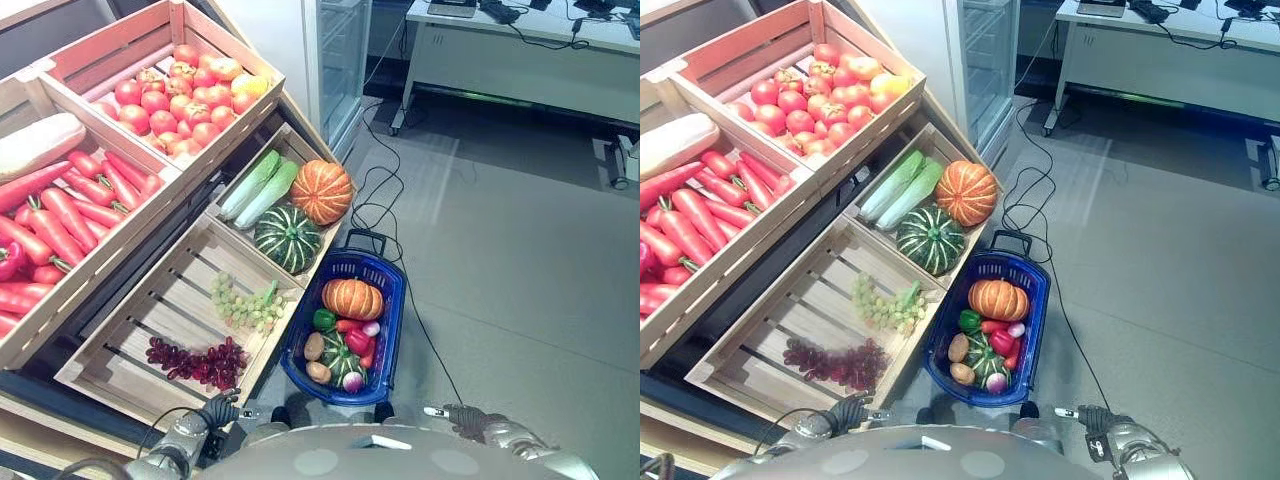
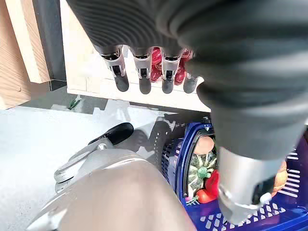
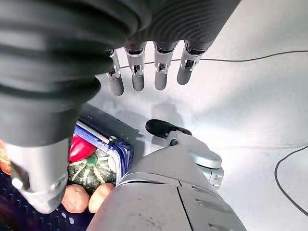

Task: Pick up fruits and vegetables into the basket

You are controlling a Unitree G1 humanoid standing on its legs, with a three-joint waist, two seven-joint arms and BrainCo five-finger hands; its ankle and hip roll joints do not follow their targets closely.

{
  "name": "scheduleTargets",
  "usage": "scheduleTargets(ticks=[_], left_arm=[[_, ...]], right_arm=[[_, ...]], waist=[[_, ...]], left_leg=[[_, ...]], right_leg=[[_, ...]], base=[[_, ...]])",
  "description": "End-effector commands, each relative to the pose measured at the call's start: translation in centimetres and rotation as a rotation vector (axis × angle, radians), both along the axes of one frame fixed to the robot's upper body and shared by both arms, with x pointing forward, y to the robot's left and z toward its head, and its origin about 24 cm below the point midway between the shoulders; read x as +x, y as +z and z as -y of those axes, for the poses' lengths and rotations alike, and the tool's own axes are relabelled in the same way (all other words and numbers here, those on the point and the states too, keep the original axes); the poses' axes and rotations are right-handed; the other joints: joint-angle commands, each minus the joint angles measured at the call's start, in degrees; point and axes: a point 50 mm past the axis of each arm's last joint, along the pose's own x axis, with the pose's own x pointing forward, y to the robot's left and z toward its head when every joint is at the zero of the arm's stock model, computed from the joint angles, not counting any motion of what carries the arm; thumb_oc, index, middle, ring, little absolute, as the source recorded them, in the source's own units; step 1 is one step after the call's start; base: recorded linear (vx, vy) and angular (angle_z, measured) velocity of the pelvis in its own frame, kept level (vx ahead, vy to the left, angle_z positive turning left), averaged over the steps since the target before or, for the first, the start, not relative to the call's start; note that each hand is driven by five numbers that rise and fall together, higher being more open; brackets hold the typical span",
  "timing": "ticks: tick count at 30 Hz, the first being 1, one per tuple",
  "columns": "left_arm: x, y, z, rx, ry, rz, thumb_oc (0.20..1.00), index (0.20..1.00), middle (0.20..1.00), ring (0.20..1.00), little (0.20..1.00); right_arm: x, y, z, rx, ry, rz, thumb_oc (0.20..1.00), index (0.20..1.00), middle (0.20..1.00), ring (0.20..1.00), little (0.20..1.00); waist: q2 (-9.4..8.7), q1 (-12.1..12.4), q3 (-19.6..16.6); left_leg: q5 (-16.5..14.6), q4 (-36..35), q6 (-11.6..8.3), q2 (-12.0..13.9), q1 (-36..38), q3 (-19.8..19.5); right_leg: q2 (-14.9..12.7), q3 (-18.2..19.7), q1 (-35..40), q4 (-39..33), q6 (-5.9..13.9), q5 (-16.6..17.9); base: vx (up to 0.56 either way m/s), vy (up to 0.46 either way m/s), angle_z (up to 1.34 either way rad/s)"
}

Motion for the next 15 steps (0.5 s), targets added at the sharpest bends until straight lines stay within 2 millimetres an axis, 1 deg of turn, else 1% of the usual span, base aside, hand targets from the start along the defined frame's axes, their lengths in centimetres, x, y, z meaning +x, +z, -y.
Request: scheduleTargets(ticks=[1, 6, 15], left_arm=[[1.55, 0.54, -1.39, 0.047, -0.018, -0.007, 1.000, 1.000, 1.000, 1.000, 1.000], [1.92, 0.74, -1.61, 0.032, 0.039, 0.027, 1.000, 1.000, 1.000, 1.000, 1.000], [1.72, 0.69, -1.61, 0.030, 0.032, 0.023, 1.000, 1.000, 1.000, 1.000, 1.000]], right_arm=[[1.12, 0.14, -0.13, 0.003, 0.016, -0.002, 1.000, 1.000, 1.000, 1.000, 1.000], [1.29, 0.20, -0.07, 0.003, 0.010, 0.002, 1.000, 1.000, 1.000, 1.000, 1.000], [1.05, 0.19, 0.05, 0.001, 0.004, 0.002, 1.000, 1.000, 1.000, 1.000, 1.000]], waist=[[-1.21, 0.35, 2.66], [-1.19, 0.36, 2.75], [-1.05, 0.38, 2.81]], left_leg=[[-4.87, 0.41, 1.53, -0.93, 0.00, -0.06], [-4.87, 0.41, 1.46, -0.91, 0.02, -0.12], [-4.85, 0.41, 1.54, -0.91, 0.08, -0.09]], right_leg=[[-1.59, -3.21, 2.41, 0.61, 2.04, -3.84], [-1.58, -3.06, 2.38, 0.61, 2.07, -3.83], [-1.58, -3.02, 2.38, 0.61, 2.02, -3.84]], base=[[-0.08, 0.103, -0.13], [0.00, 0.000, 0.00], [0.00, 0.000, 0.00]])
